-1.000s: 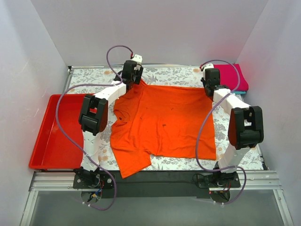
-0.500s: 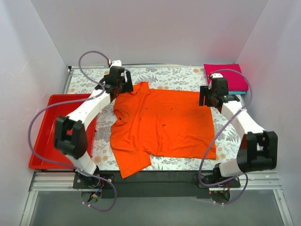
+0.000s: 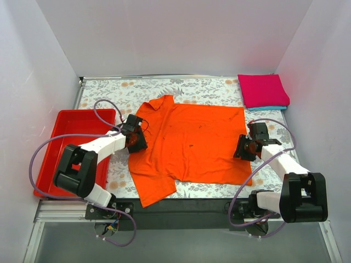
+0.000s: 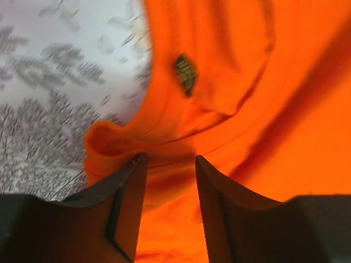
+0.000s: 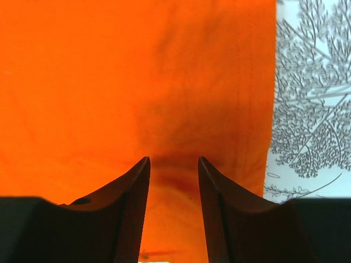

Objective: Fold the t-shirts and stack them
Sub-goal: Flatten the tshirt out

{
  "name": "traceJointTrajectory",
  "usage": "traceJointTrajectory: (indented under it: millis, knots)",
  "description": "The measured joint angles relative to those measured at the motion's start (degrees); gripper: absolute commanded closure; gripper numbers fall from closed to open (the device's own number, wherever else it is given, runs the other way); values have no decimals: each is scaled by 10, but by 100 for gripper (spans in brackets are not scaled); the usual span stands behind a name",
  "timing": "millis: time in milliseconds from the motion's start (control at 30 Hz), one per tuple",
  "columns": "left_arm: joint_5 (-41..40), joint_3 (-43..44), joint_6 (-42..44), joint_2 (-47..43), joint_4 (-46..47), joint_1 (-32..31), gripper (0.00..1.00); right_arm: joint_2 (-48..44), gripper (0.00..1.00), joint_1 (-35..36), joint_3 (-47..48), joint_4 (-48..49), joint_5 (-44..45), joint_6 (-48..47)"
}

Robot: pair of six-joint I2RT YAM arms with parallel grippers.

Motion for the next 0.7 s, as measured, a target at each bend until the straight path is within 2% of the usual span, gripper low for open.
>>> traceJointTrajectory:
  millis: [233,400,567,600,700]
  knots:
    - [-24,-58,-75,-42,0,17,67,1,60,-60,-30,20,-32,33]
    - [-34,-107,-130,-114,-49,39,68,-8,57,-115,-43,38,-63,59]
    - [-36,-124,-162,-208,-118,44,49,-20,53,-137,-46,32,-63,61]
    - [-36,-118,-165,-222,-124,44,42,-22,52,-137,-44,26,-64,57]
    - [-28,-66,-172,-223,-128,44,33,-31,45,-136,-33,8,-74,50]
